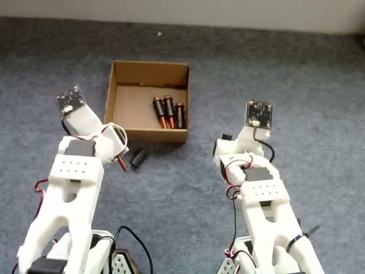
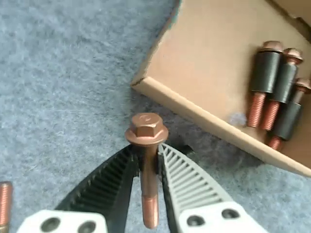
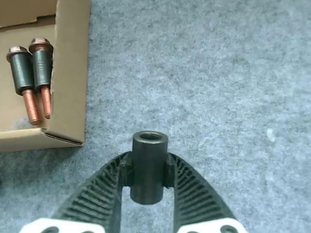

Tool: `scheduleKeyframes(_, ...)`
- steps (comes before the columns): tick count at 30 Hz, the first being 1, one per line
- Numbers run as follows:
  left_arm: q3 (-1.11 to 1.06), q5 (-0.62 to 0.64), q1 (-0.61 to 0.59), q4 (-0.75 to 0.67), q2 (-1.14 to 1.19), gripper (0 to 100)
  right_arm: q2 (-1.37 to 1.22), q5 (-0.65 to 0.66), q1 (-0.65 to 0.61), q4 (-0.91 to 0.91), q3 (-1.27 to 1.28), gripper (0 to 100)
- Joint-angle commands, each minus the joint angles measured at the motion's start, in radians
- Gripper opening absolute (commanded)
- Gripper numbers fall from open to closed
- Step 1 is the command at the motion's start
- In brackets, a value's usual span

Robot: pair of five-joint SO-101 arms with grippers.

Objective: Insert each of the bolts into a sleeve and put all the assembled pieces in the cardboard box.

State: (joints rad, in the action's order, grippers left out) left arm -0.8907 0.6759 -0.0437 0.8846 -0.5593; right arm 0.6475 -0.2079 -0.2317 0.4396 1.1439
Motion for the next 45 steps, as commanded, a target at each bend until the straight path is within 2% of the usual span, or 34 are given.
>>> scheduleKeyframes(1, -0.087, -0.063, 0.110, -0.084, -0.182, 0, 0.108, 0.012, 0.005, -0.015, 0.021, 0.5)
scheduleKeyframes(6, -0.209, -0.074, 0.151, -0.207, -0.377, 0, 0.309, 0.117, -0.070, -0.015, 0.143, 0.5)
scheduleKeyframes(8, -0.240, -0.133, 0.174, -0.235, -0.441, 0, 0.392, 0.138, -0.102, -0.015, 0.194, 0.5)
scheduleKeyframes(14, -0.280, -0.187, 0.259, -0.241, -0.604, 0, 0.604, 0.147, -0.185, -0.015, 0.312, 0.5)
scheduleKeyframes(18, -0.280, -0.195, 0.325, -0.241, -0.704, 0, 0.717, 0.242, -0.240, -0.015, 0.387, 0.5)
scheduleKeyframes(22, -0.282, -0.262, 0.381, -0.241, -0.797, 0, 0.825, 0.272, -0.277, -0.015, 0.450, 0.5)
scheduleKeyframes(34, -0.389, -0.265, 0.390, -0.242, -0.990, 0, 1.096, 0.275, -0.395, -0.015, 0.611, 0.5)
scheduleKeyframes(36, -0.424, -0.264, 0.390, -0.242, -1.053, 0, 1.130, 0.325, -0.417, -0.012, 0.634, 0.5)
scheduleKeyframes(42, -0.507, -0.262, 0.390, -0.242, -1.270, 0, 1.187, 0.362, -0.496, 0.093, 0.638, 0.5)
scheduleKeyframes(45, -0.499, -0.218, 0.389, -0.252, -1.271, 0, 1.188, 0.362, -0.513, 0.099, 0.638, 0.5)
